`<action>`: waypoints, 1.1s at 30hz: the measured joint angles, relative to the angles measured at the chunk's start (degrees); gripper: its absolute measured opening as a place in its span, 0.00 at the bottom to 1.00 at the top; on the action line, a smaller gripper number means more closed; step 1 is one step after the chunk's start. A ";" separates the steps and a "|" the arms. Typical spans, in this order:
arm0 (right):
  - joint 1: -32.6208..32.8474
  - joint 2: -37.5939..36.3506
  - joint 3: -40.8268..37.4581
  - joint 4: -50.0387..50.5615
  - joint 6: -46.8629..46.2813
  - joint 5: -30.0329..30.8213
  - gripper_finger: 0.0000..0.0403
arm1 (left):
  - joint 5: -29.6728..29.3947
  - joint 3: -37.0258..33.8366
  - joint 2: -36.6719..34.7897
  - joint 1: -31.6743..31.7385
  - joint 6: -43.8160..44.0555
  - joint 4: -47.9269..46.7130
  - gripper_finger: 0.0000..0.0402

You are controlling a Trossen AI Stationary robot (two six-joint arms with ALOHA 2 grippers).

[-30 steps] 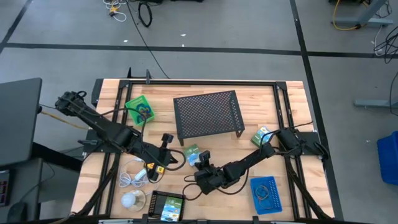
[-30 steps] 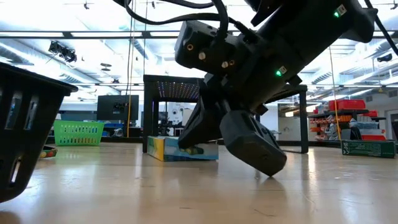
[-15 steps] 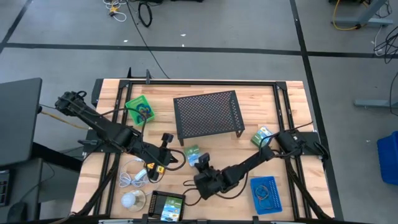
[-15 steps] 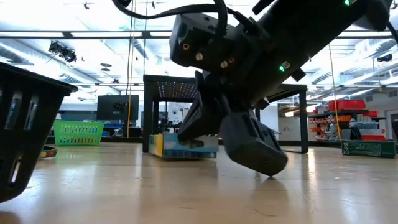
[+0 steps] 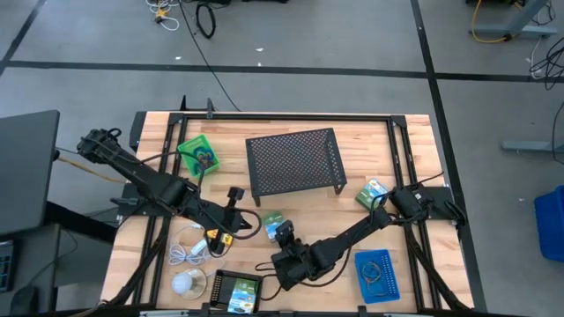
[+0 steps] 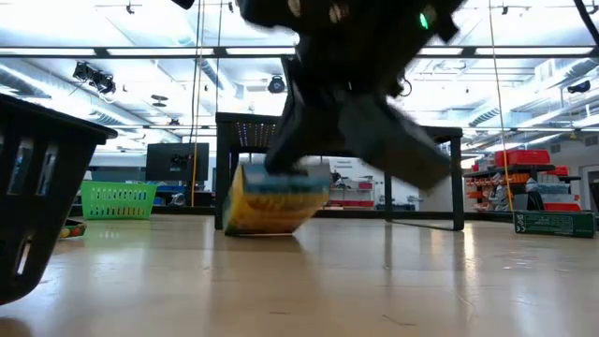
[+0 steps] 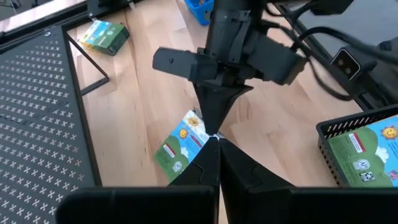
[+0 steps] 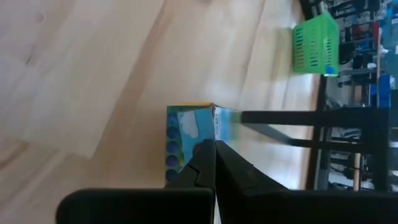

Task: Pick & Place Office Desk Supplies
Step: Put the yellow crayon box into the black bin

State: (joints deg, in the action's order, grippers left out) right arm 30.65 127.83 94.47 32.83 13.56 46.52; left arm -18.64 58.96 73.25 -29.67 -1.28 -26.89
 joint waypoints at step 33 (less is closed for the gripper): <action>1.65 -0.37 24.67 11.57 5.10 -14.10 0.00 | -8.82 0.02 -15.64 -0.06 4.40 -13.02 0.00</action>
State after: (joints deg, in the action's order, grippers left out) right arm 32.31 127.46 119.13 44.40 18.66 32.42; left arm -27.46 58.98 57.61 -29.73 3.12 -39.92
